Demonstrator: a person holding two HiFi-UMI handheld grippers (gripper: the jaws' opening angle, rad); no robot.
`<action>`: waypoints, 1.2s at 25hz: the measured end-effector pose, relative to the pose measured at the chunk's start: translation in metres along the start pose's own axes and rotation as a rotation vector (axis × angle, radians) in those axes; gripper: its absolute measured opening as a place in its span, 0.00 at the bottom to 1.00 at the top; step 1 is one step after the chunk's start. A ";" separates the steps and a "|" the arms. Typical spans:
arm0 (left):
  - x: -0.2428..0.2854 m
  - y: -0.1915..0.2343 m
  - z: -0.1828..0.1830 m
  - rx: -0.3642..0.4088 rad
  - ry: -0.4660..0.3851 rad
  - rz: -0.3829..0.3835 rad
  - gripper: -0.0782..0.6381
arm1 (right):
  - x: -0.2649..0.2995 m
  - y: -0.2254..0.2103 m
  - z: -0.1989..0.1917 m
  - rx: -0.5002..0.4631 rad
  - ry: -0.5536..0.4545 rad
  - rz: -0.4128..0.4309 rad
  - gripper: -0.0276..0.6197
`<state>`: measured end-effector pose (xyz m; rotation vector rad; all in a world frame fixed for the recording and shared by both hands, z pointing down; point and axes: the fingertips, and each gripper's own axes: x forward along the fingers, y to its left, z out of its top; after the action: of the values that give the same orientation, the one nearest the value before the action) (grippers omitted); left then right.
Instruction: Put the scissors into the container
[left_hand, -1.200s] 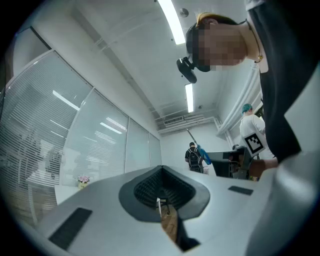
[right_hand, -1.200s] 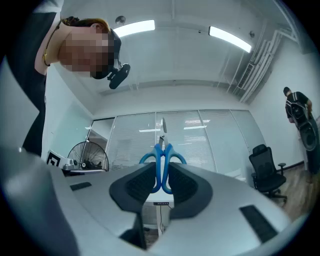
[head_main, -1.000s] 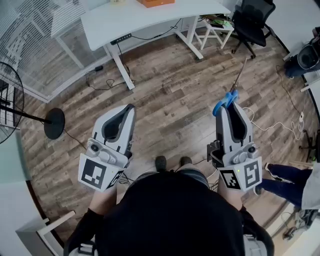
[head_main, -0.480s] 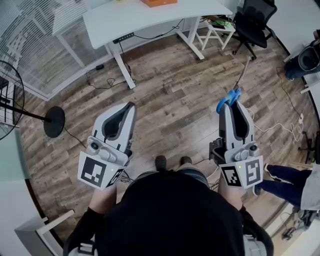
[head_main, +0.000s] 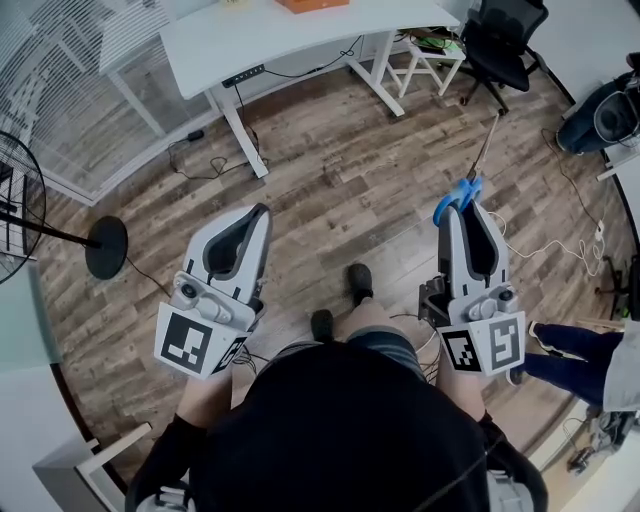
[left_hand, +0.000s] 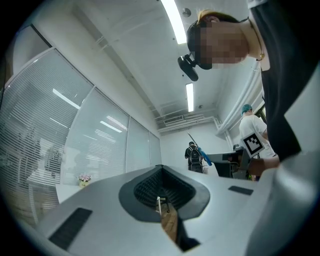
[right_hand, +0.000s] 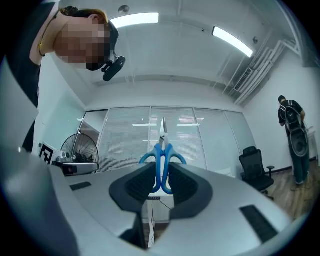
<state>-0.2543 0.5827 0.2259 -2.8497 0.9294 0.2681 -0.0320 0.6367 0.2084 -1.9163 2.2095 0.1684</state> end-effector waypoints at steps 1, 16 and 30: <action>0.001 0.001 0.000 0.002 0.000 0.000 0.13 | 0.001 -0.001 0.000 0.000 -0.001 -0.001 0.18; 0.037 0.032 -0.010 0.019 0.008 0.042 0.13 | 0.053 -0.025 -0.012 0.026 -0.011 0.034 0.18; 0.128 0.094 -0.021 0.029 0.001 0.080 0.13 | 0.161 -0.079 -0.016 0.041 -0.026 0.079 0.18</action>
<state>-0.2054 0.4306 0.2135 -2.7914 1.0399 0.2590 0.0237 0.4661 0.1908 -1.7974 2.2548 0.1589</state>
